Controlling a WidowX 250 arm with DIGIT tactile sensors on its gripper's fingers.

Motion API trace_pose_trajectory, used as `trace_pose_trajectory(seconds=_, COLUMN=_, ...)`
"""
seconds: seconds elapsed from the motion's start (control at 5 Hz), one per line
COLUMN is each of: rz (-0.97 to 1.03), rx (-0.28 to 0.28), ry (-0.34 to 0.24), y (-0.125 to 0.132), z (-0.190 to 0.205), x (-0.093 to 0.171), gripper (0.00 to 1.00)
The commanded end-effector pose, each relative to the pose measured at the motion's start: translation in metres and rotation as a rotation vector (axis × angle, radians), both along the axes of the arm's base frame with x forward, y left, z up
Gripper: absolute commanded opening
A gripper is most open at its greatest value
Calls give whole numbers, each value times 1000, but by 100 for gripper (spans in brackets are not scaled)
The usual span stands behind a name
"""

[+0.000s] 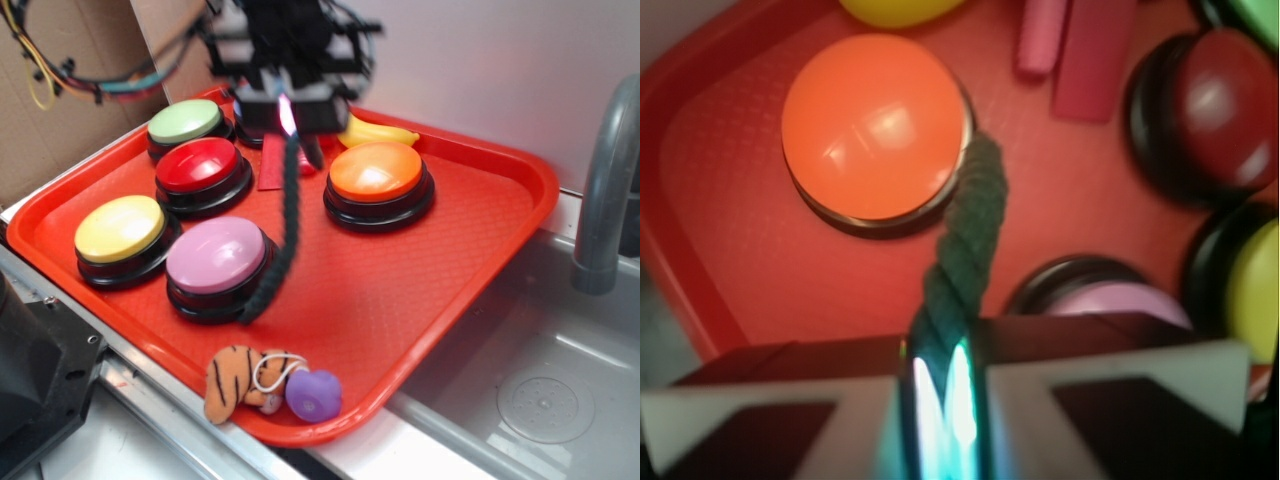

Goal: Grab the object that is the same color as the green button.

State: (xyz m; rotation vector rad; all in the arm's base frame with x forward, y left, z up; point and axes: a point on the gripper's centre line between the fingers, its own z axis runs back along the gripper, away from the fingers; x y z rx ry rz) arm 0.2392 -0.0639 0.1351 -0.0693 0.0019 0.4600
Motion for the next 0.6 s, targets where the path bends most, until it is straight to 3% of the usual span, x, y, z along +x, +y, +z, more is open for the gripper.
trace_pose_trajectory(seconds=0.0, rz=-196, rx=-1, ry=-78, y=55, z=58, x=9, gripper=0)
trace_pose_trajectory(seconds=0.2, rz=-201, rx=-35, ry=-108, y=75, z=67, x=7, gripper=0)
trace_pose_trajectory(seconds=0.4, rz=-114, rx=-58, ry=-51, y=91, z=69, x=7, gripper=0)
